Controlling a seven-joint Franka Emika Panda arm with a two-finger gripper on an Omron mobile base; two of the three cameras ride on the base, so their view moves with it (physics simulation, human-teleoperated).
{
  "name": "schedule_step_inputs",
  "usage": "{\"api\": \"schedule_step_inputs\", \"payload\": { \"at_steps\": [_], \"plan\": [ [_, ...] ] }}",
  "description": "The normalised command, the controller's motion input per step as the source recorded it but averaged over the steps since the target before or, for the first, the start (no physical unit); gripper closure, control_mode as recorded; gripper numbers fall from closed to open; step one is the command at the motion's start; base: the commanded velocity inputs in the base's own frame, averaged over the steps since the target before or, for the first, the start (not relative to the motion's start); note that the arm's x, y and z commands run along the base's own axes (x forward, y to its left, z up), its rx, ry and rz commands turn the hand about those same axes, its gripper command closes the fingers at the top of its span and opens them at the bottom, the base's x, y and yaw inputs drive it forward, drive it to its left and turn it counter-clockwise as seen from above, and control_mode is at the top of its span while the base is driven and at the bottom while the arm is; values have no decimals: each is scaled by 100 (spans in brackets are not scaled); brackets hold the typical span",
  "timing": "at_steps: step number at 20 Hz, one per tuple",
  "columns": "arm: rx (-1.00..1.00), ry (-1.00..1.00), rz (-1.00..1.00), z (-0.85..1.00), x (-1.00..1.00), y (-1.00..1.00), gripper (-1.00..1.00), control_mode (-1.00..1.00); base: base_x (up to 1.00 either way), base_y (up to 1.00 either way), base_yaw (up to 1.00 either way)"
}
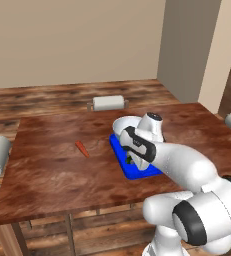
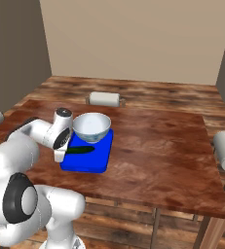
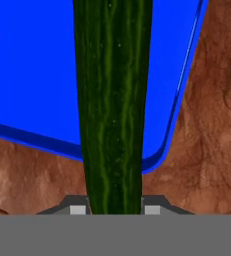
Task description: Place the two vegetables and bowl onto the tray for setting up a vegetable dip station.
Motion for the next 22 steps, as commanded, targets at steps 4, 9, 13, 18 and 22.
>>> {"api": "schedule_step_inputs", "payload": {
  "at_steps": [4, 9, 13, 18, 22],
  "plan": [
    [6, 0, 0, -14, 19, -3, 100, -100, 0, 0, 0],
    [3, -4, 0, -15, 15, -1, 100, -100, 0, 0, 0],
    [2, -7, 0, -15, 12, 0, 100, -100, 0, 0, 0],
    [0, -7, 0, -13, 10, -2, 100, -100, 0, 0, 0],
    [0, -2, 0, -12, 8, -5, 100, -100, 0, 0, 0]
  ]
}}
